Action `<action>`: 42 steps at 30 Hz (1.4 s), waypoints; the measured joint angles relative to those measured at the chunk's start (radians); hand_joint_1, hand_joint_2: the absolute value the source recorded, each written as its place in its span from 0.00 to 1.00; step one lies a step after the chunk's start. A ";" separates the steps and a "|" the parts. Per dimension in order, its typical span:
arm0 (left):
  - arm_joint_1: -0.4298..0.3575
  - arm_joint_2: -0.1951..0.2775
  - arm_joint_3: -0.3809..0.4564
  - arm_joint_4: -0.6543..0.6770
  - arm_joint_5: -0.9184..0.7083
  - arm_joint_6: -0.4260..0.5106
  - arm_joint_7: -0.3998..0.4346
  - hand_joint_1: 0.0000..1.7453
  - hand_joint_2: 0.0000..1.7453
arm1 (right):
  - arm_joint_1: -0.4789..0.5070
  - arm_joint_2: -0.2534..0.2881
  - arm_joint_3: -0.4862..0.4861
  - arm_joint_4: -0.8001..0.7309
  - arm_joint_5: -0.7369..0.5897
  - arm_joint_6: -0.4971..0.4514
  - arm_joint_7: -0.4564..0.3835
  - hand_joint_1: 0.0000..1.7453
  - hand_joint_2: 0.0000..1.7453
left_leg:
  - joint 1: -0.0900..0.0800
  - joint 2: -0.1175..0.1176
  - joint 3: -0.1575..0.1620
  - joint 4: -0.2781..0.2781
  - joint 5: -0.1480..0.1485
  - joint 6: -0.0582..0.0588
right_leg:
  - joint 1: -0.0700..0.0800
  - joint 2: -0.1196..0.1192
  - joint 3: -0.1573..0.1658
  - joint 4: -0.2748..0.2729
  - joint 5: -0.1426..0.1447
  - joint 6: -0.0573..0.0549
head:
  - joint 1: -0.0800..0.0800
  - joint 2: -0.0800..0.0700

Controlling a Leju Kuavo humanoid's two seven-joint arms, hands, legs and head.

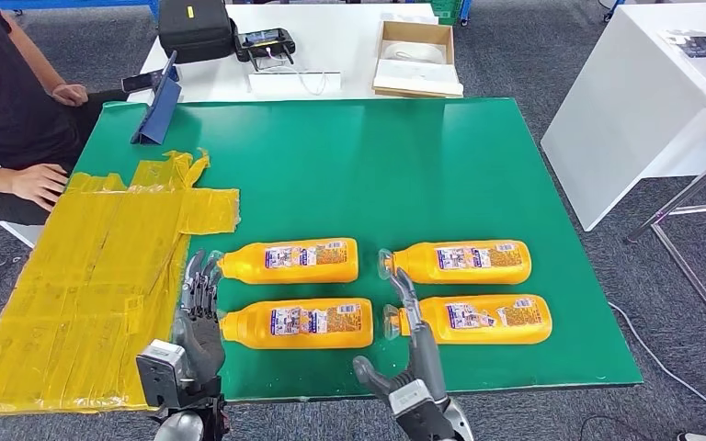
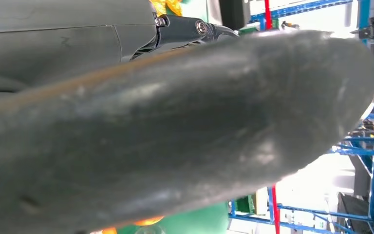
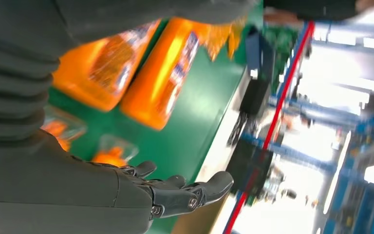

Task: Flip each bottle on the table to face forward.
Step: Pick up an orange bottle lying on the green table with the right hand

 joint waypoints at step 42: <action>-0.073 -0.002 -0.027 0.066 0.020 -0.016 0.000 0.00 0.00 | -0.532 -0.175 0.397 0.363 0.097 0.295 0.352 0.00 1.00 | 0.000 0.000 0.000 0.000 0.001 0.001 | 0.000 0.000 0.001 0.000 0.001 0.001 | 0.000 0.000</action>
